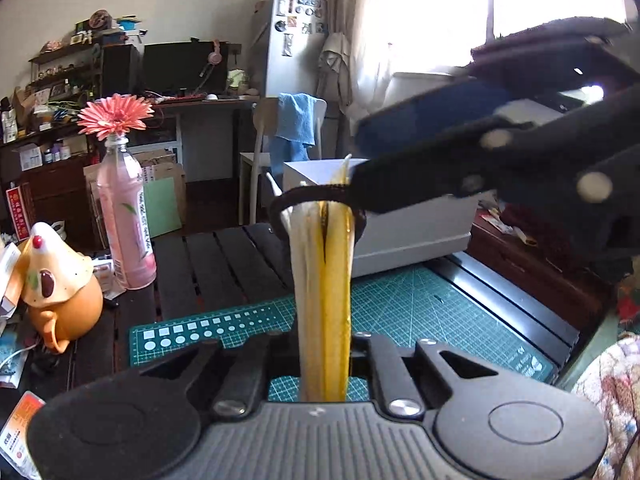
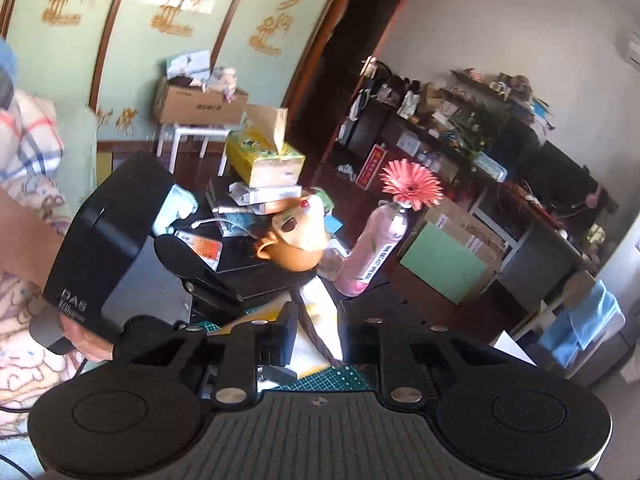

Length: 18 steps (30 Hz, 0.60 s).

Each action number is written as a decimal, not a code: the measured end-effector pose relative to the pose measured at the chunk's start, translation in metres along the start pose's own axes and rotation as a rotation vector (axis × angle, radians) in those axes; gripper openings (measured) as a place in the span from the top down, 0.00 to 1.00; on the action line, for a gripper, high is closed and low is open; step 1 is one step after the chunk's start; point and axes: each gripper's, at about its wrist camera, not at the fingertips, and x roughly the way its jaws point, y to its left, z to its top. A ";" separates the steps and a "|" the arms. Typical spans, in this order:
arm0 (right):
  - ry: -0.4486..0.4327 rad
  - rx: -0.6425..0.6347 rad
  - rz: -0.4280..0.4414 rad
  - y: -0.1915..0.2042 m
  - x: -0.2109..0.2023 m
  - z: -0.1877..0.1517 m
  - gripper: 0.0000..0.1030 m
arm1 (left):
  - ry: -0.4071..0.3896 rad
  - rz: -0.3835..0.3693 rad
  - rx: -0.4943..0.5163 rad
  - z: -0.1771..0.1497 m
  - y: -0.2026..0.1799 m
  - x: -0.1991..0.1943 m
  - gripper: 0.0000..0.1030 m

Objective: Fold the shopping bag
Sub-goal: 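Grasp the band with the right gripper and slide it down the bag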

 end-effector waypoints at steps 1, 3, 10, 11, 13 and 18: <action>0.011 -0.020 0.002 0.002 0.003 0.001 0.82 | 0.001 0.000 0.003 -0.001 -0.001 -0.001 0.90; 0.017 -0.064 -0.009 0.006 0.007 0.001 0.82 | 0.008 -0.003 0.006 -0.002 0.000 -0.001 0.90; 0.032 -0.194 -0.030 0.020 0.012 -0.002 0.98 | 0.018 -0.002 -0.008 -0.002 0.003 0.000 0.90; 0.033 -0.207 -0.029 0.022 0.012 -0.002 0.99 | 0.016 0.004 -0.007 -0.002 0.003 -0.001 0.90; 0.031 -0.199 -0.012 0.022 0.011 -0.002 1.00 | 0.018 0.006 -0.011 -0.001 0.004 -0.001 0.90; 0.022 -0.126 0.056 0.018 0.007 0.002 1.00 | 0.011 0.013 -0.010 -0.001 0.005 -0.002 0.90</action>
